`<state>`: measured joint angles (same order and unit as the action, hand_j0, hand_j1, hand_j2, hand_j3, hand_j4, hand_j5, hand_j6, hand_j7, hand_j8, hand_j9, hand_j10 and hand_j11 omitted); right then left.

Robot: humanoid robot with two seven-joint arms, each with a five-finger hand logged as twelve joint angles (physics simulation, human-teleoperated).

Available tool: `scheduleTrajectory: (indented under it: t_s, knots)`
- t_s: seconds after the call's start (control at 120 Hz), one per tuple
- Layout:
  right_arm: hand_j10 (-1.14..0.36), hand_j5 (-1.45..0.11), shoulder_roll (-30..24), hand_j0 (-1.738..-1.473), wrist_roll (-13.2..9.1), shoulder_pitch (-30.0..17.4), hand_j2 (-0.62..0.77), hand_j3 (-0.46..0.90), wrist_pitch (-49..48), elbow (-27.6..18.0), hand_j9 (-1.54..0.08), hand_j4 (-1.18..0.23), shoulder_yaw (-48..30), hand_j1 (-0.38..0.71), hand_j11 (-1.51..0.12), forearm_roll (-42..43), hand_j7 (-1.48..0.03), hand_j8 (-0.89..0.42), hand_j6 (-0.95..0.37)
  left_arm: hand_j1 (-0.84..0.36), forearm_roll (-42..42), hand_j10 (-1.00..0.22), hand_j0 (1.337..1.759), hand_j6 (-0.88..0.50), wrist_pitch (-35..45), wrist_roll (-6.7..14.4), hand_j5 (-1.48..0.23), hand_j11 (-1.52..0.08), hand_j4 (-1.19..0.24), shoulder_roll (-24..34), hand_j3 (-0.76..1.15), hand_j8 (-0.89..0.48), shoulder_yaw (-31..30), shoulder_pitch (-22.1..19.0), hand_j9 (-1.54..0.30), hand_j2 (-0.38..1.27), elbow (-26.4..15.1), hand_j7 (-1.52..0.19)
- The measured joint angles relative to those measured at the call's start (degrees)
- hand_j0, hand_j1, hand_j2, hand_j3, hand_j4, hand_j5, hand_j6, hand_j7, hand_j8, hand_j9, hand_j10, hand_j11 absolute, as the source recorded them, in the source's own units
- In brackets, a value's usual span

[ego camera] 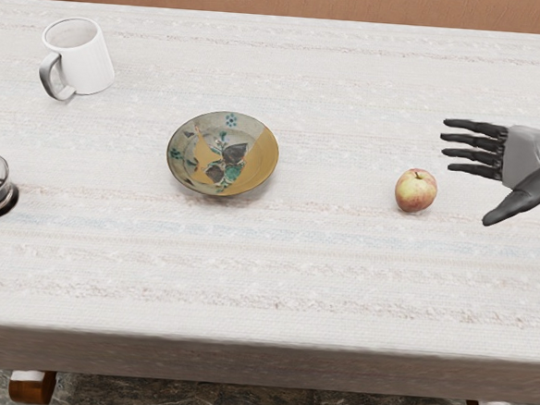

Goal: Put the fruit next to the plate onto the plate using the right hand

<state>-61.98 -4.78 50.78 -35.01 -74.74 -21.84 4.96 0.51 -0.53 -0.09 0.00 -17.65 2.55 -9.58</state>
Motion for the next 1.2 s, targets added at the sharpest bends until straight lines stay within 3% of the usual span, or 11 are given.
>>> scheduleTrajectory:
  t_s: [0.117,0.217,0.342,0.375,0.517,0.608,0.725,0.9,1.042,1.2]
  knots:
    - [-0.04,-0.05,1.2,-1.658,-0.9,0.9,-0.01,0.00,0.0,-1.2,-0.05,-0.04,-0.6,-0.30,-0.05,1.8,-0.05,-0.04,-0.04,0.07,0.0,-0.23,1.658,-0.23,0.0,0.0,-0.30,-0.30,-0.23,0.0,0.00,-0.23,0.0,0.1,-0.30,0.05,0.0,-0.30]
    - [-0.04,-0.05,2.3,-1.658,-7.5,2.8,-0.01,0.00,0.1,-1.6,-0.05,-0.04,-1.4,-0.30,-0.05,6.6,-0.05,-0.04,-0.04,0.07,0.0,-0.23,1.658,-0.23,0.0,0.0,-0.30,-0.30,-0.23,0.0,0.00,-0.23,0.0,0.1,-0.30,0.05,0.0,-0.30]
    - [-0.04,-0.04,3.0,-1.658,-11.4,6.1,-0.01,0.00,7.6,-5.5,-0.04,-0.04,-2.5,-0.31,-0.04,16.5,-0.04,-0.04,-0.04,0.07,0.0,-0.23,1.658,-0.23,0.0,0.0,-0.30,-0.30,-0.23,0.0,0.00,-0.23,0.0,0.0,-0.30,0.05,0.0,-0.30]
    - [-0.03,-0.04,3.6,-1.658,-13.5,6.8,-0.01,0.00,10.7,-6.9,-0.04,-0.03,-2.8,-0.31,-0.04,18.9,-0.04,-0.04,-0.04,0.07,0.0,-0.23,1.658,-0.23,0.0,0.0,-0.30,-0.30,-0.23,0.0,0.00,-0.23,0.0,0.0,-0.30,0.05,0.0,-0.30]
    - [-0.03,-0.04,11.4,-1.658,-23.8,7.9,0.00,0.00,26.8,-11.0,-0.04,-0.03,-2.9,-0.31,-0.04,35.6,-0.04,-0.03,-0.03,0.07,0.0,-0.23,1.658,-0.23,0.0,0.0,-0.30,-0.30,-0.23,0.0,0.00,-0.23,0.0,0.0,-0.30,0.05,0.0,-0.30]
    - [-0.03,-0.04,15.5,-1.658,-27.5,7.9,0.00,0.00,34.1,-13.5,-0.04,-0.03,-2.8,-0.31,-0.04,42.7,-0.04,-0.03,-0.04,0.07,0.0,-0.23,1.658,-0.23,0.0,0.0,-0.30,-0.30,-0.23,0.0,0.00,-0.23,0.0,0.0,-0.30,0.05,0.0,-0.30]
    - [-0.04,-0.04,19.0,-1.658,-29.3,7.0,0.00,0.00,40.9,-15.3,-0.04,-0.04,-1.4,-0.31,-0.04,50.2,-0.04,-0.04,-0.04,0.07,0.0,-0.23,1.658,-0.23,0.0,0.0,-0.30,-0.30,-0.23,0.0,0.00,-0.23,0.0,0.0,-0.30,0.05,0.0,-0.30]
    - [-0.06,-0.08,22.1,-1.658,-30.1,3.4,-0.01,0.00,45.2,-15.8,-0.08,-0.06,0.1,-0.28,-0.08,55.1,-0.08,-0.07,-0.07,0.07,0.0,-0.23,1.658,-0.23,0.0,0.0,-0.30,-0.30,-0.23,0.0,0.00,-0.23,0.0,0.0,-0.30,0.05,0.0,-0.30]
    - [-0.14,-0.17,25.7,-1.658,-30.2,1.9,-0.02,0.00,45.9,-12.2,-0.17,-0.14,0.3,-0.19,-0.17,56.9,-0.17,-0.14,-0.14,0.07,0.0,-0.23,1.658,-0.23,0.0,0.0,-0.30,-0.30,-0.23,0.0,0.00,-0.23,0.0,0.0,-0.30,0.05,0.0,-0.30]
    - [-0.19,-0.24,25.7,-1.658,-30.2,0.2,-0.03,0.00,48.0,-10.3,-0.24,-0.19,0.3,-0.13,-0.24,57.8,-0.24,-0.19,-0.19,0.07,0.0,-0.23,1.658,-0.23,0.0,0.0,-0.30,-0.30,-0.23,0.0,0.00,-0.23,0.0,0.1,-0.30,0.05,0.0,-0.30]
